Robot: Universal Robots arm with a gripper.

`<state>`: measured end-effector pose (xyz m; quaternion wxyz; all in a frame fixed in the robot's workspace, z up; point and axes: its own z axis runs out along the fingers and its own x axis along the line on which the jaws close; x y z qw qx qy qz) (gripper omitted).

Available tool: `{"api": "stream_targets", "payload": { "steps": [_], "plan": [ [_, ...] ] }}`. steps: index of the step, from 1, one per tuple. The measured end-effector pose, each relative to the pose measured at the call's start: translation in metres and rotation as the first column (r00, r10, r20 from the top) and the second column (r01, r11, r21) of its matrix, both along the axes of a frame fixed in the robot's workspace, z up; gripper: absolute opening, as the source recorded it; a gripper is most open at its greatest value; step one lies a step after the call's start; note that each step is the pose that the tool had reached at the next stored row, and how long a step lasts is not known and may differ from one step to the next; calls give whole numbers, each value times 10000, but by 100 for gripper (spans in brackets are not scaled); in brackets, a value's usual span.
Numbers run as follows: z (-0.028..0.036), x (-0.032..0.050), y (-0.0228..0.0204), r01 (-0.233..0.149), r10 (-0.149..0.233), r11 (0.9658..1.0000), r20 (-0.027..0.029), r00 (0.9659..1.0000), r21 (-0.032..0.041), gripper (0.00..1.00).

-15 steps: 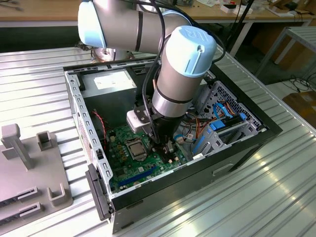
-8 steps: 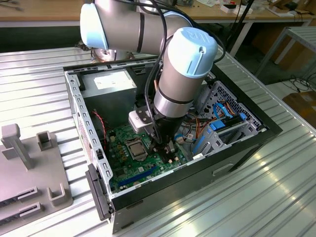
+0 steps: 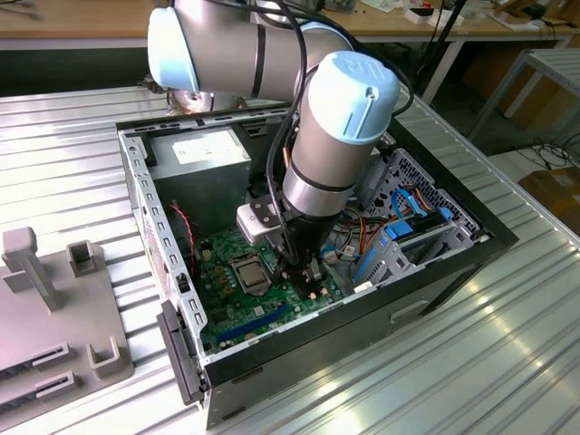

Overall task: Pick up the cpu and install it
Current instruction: 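Install the first cpu locking lever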

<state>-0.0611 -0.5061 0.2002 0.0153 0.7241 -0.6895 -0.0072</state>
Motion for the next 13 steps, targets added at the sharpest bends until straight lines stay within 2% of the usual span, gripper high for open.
{"api": "stream_targets", "payload": {
  "steps": [11,13],
  "plan": [
    [-4,-46,0,-18,18,10000,1,10000,10,11],
    [34,-47,0,-23,23,10000,1,10000,12,11]
  ]
}}
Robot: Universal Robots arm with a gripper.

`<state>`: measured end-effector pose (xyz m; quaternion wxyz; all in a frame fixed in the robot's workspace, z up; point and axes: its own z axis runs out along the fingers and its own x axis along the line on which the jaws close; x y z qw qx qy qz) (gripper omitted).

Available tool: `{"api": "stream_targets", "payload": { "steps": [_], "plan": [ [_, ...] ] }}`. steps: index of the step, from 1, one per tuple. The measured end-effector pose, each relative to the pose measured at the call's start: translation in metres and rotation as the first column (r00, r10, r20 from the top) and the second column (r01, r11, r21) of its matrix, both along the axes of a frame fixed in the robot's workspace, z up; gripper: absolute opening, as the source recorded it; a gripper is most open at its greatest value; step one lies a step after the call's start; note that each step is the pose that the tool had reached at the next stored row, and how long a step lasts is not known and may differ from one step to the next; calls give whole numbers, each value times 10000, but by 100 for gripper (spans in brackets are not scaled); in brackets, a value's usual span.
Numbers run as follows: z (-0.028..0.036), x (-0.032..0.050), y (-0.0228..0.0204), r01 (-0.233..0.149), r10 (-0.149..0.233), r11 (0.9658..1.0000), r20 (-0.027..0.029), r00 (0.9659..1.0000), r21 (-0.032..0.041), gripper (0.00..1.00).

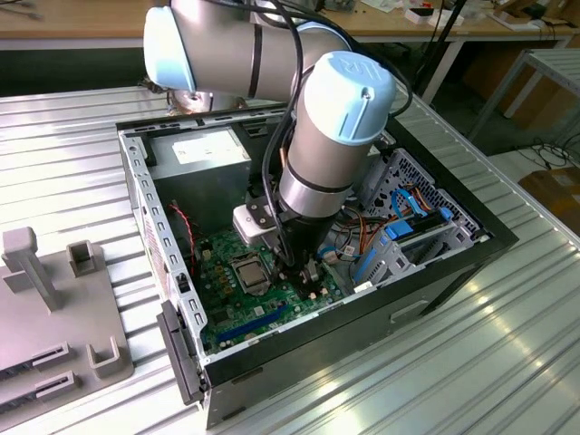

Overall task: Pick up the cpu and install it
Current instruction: 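Install the first cpu locking lever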

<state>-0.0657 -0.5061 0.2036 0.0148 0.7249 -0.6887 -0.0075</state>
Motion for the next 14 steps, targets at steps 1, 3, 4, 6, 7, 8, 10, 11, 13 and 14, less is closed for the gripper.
{"api": "stream_targets", "payload": {
  "steps": [1,3,4,6,7,8,10,11,13,14],
  "plan": [
    [34,0,0,-4,4,10000,0,10000,-1,11],
    [68,0,0,-8,8,10000,0,10000,-2,11],
    [75,0,1,-9,9,10000,1,10000,0,11],
    [84,-2,3,-11,11,10000,0,10000,-1,11],
    [87,-10,5,-8,8,10000,-1,10000,-2,11],
    [88,-41,16,-9,9,10000,-1,10000,-3,11],
    [88,-94,43,-10,10,10000,-1,10000,-3,11],
    [88,-133,67,-9,9,10000,-1,10000,-3,11],
    [89,-164,95,-10,10,10000,0,10000,-1,11],
    [90,-182,109,-11,11,10000,0,10000,-1,11]
  ]
}}
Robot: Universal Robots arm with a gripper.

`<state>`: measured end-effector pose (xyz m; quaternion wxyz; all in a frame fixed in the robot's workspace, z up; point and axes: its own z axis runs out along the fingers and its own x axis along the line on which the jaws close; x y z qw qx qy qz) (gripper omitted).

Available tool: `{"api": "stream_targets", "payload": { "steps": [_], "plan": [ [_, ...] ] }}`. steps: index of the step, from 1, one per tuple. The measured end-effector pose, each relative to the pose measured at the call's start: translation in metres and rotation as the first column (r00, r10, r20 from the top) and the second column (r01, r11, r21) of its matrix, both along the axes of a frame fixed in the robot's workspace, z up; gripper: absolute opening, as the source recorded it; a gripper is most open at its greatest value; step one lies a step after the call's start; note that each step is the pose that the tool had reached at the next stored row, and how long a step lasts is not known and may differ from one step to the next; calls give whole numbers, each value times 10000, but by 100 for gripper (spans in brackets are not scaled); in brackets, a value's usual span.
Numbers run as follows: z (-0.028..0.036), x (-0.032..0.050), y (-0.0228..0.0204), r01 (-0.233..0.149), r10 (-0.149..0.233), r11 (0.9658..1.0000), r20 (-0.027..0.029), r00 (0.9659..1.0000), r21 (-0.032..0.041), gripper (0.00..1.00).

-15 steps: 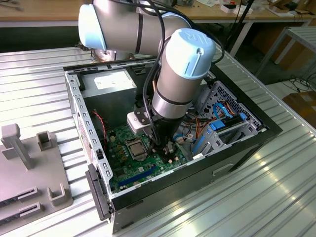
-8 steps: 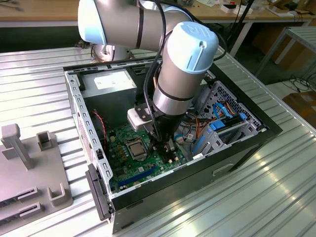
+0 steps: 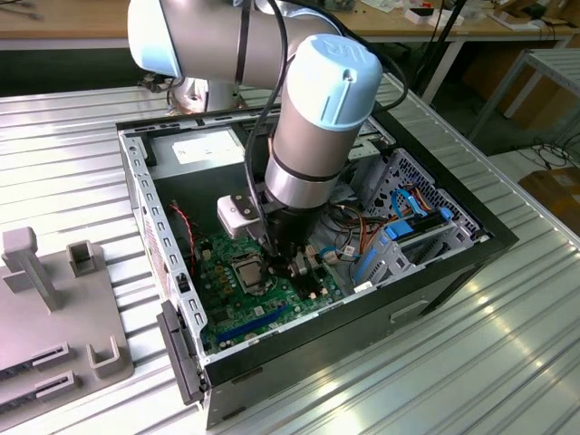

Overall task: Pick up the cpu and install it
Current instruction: 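Install the first cpu locking lever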

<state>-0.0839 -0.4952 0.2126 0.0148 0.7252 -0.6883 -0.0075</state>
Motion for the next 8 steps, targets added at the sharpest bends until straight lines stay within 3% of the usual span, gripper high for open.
{"api": "stream_targets", "payload": {
  "steps": [8],
  "plan": [
    [6,-19,18,1,-1,10000,-1,10000,-2,11]
  ]
}}
